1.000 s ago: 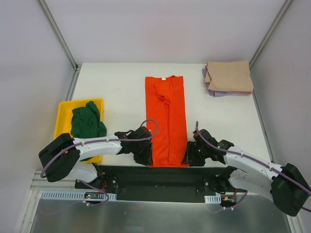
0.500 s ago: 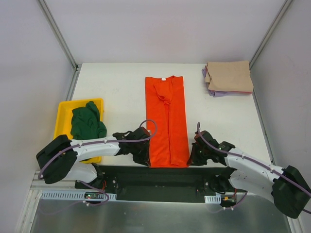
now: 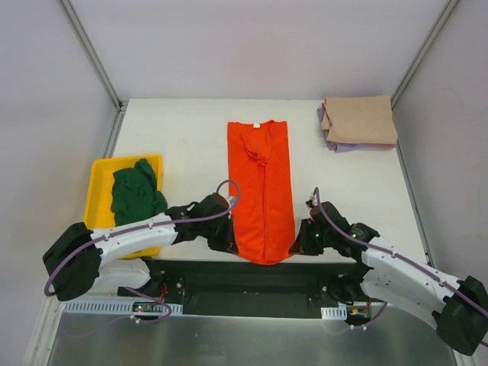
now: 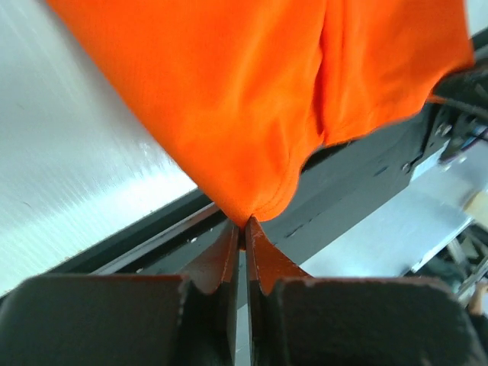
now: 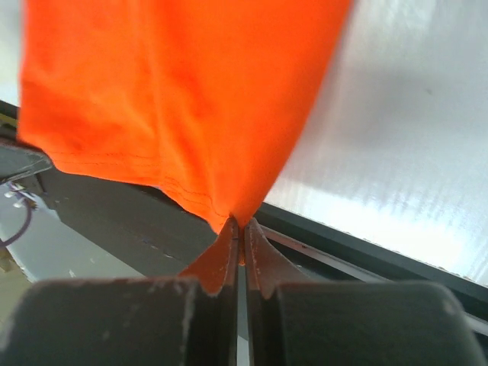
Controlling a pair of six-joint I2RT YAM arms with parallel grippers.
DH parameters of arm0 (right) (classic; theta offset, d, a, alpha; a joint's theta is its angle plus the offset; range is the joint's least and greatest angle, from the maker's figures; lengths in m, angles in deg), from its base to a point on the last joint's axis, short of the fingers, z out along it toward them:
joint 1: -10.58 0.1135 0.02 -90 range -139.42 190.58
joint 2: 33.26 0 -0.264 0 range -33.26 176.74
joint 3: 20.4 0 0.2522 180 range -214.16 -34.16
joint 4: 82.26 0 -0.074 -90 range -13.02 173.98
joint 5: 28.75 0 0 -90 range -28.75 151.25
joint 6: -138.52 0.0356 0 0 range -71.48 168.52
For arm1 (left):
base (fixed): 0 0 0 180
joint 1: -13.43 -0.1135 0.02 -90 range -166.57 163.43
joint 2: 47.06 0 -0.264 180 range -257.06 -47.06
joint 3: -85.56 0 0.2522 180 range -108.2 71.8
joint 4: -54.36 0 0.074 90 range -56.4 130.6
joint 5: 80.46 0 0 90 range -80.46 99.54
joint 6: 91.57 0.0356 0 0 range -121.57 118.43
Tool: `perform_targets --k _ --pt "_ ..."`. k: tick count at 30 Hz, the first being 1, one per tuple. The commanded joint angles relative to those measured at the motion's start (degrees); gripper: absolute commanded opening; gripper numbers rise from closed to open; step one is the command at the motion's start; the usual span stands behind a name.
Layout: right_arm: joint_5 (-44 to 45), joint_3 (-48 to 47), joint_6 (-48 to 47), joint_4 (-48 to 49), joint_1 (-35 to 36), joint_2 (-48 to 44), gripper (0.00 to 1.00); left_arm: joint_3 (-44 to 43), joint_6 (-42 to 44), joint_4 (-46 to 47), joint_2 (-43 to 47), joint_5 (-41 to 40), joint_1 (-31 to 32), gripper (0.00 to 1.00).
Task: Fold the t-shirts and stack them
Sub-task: Grab the bottom of the folded rectangular tshirt with both arms, then fold the folded rectangular tshirt in 1/3 of the way
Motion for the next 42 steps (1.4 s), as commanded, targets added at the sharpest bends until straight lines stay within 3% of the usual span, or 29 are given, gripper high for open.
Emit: perform_targets --k 1,13,31,42 --pt "2.8 -8.8 -3.5 1.7 -0.3 2.8 0.0 -4.0 2.9 -0.1 2.8 0.5 -6.3 0.0" --pt "17.1 -27.4 -14.9 5.8 -5.7 19.3 0.01 -20.0 7.7 1.6 -8.6 -0.1 -19.5 0.0" --pt "15.9 -46.9 -21.2 13.0 -17.3 46.0 0.01 -41.0 15.1 0.3 -30.7 1.4 -29.8 0.0" --pt "11.2 -51.7 -21.9 17.7 -20.0 56.3 0.03 -44.9 15.4 -1.1 -37.7 -1.8 -31.4 0.0"
